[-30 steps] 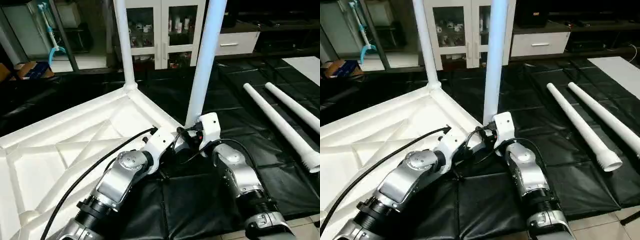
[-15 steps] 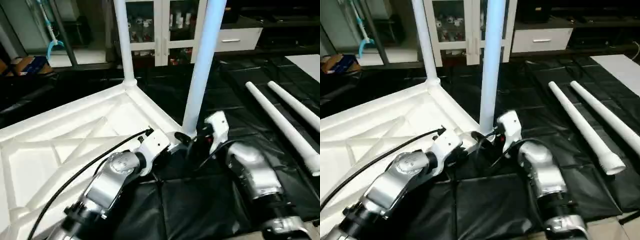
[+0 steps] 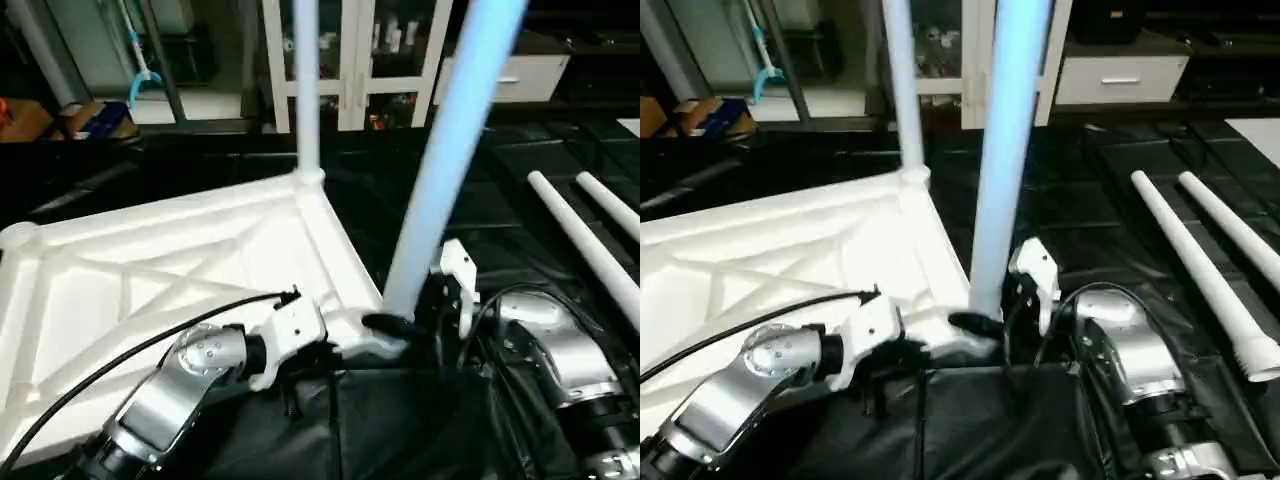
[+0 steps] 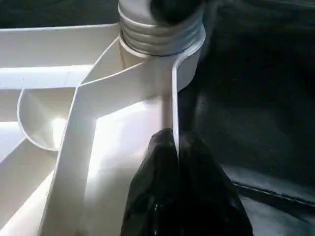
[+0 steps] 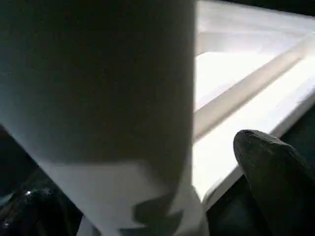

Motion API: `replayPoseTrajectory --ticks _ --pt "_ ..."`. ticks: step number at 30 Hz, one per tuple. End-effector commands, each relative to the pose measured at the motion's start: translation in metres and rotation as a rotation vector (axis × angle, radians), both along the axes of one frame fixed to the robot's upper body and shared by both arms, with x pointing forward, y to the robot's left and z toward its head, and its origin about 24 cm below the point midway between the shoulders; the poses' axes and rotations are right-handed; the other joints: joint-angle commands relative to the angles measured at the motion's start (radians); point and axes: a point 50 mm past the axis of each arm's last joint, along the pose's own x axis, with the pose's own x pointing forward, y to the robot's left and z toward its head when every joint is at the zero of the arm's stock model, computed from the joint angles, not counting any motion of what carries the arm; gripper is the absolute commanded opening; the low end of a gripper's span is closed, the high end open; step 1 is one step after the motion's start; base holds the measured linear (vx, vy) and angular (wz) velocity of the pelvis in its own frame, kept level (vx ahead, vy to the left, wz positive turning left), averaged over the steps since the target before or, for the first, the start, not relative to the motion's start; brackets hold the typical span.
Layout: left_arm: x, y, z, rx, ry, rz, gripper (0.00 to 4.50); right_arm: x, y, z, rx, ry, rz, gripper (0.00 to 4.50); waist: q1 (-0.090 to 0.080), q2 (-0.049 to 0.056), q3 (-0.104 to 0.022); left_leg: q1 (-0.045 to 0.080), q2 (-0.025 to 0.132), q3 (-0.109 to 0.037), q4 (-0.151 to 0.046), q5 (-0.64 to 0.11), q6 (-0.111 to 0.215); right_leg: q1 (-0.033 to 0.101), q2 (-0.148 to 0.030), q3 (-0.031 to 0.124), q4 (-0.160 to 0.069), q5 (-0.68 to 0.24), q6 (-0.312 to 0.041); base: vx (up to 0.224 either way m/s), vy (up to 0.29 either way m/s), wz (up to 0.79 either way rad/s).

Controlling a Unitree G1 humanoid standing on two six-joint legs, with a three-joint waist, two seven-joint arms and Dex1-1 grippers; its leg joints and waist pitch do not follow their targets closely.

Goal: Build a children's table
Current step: Rotate leg to tighten

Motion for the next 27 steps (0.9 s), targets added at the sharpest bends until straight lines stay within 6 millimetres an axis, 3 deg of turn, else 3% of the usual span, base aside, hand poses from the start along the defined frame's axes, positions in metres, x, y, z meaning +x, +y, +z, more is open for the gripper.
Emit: replayPoseTrajectory --ticks 1,7,14,16,27 --pt "-0.0053 -0.004 -0.0011 0.004 0.014 -0.052 0.0 -0.0045 0.0009 -0.0004 -0.02 0.018 0.054 4.44 -0.004 -0.006 -0.048 0.02 0.075 -0.033 -0.082 -0.224 0.048 0.038 -0.055 0.045 -0.057 -0.209 -0.244 0.0 0.0 0.0" --pt "-0.005 -0.0036 -0.0011 0.004 0.015 -0.054 0.0 -0.0052 -0.0039 -0.0006 -0.055 0.046 0.097 4.44 -0.004 -0.01 -0.052 0.013 0.073 -0.034 -0.079 -0.192 0.055 0.043 -0.058 0.045 -0.055 -0.187 -0.239 0.0 0.0 0.0" --pt "-0.0043 -0.0022 -0.0011 0.008 0.015 -0.051 0.0 -0.0024 -0.0071 -0.0016 -0.082 0.046 0.095 3.75 -0.002 -0.01 -0.056 0.012 0.073 -0.034 -0.071 -0.128 0.087 0.044 -0.057 0.043 -0.046 -0.125 -0.257 0.0 0.0 0.0" --pt "-0.0042 -0.0019 -0.001 0.008 0.015 -0.051 0.0 -0.0019 -0.0069 -0.0012 -0.077 0.044 0.093 3.75 -0.002 -0.01 -0.055 0.011 0.073 -0.033 -0.072 -0.142 0.086 0.044 -0.057 0.043 -0.048 -0.14 -0.257 0.0 0.0 0.0" --pt "-0.0031 -0.0007 -0.0031 0.023 0.016 -0.028 0.0 0.0011 -0.0008 -0.0053 -0.079 0.022 0.066 2.78 -0.004 -0.011 -0.055 0.011 0.072 -0.035 -0.071 -0.157 0.074 0.044 -0.057 0.043 -0.049 -0.17 -0.249 0.0 0.0 0.0"
